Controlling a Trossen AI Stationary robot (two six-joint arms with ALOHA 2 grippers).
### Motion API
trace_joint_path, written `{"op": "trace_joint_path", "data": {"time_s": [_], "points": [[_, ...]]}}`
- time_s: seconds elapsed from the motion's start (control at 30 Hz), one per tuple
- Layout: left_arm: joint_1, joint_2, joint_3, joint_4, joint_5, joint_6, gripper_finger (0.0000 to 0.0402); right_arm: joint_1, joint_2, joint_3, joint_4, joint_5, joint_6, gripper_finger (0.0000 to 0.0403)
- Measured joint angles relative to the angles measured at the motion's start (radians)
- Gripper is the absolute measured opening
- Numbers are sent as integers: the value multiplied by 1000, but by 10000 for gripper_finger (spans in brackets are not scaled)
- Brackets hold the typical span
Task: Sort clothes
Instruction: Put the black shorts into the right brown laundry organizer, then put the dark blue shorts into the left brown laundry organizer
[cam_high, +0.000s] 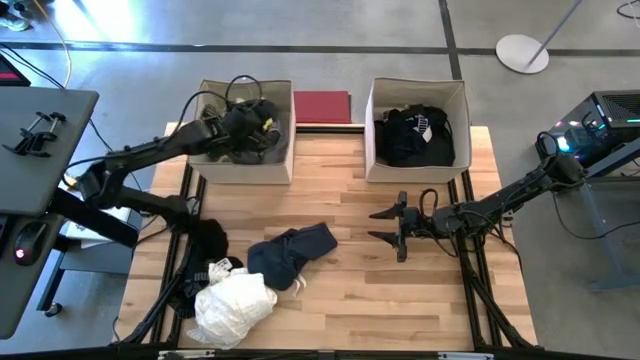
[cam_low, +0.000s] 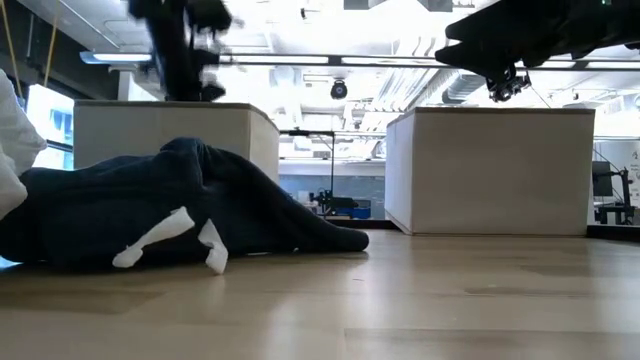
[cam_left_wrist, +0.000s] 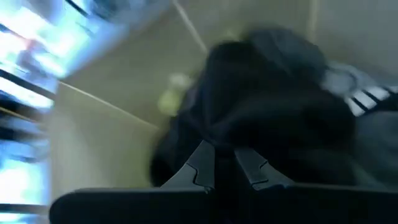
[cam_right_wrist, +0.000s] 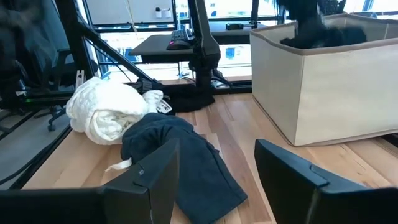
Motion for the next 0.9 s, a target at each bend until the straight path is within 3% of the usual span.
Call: {"op": "trace_joint_path", "data": {"time_s": [0.1, 0.17, 0.4, 0.53, 0.7, 0.9], "points": [[80, 1, -150, 205, 236, 0, 1, 0, 0, 0, 0, 0, 0, 197], [110, 9, -231, 318, 324, -8, 1, 0, 0, 0, 0, 0, 0, 197], [157, 32, -319, 424, 356, -100, 33, 0, 0, 0, 0, 0, 0, 197], [159, 32, -254, 351, 434, -79, 87, 0, 0, 0, 0, -1, 8, 197], [158, 33, -76, 166, 526, -105, 156, 0, 0, 0, 0, -1, 16, 197], [146, 33, 183, -97, 563, -114, 188, 0, 0, 0, 0, -1, 19, 197]]}}
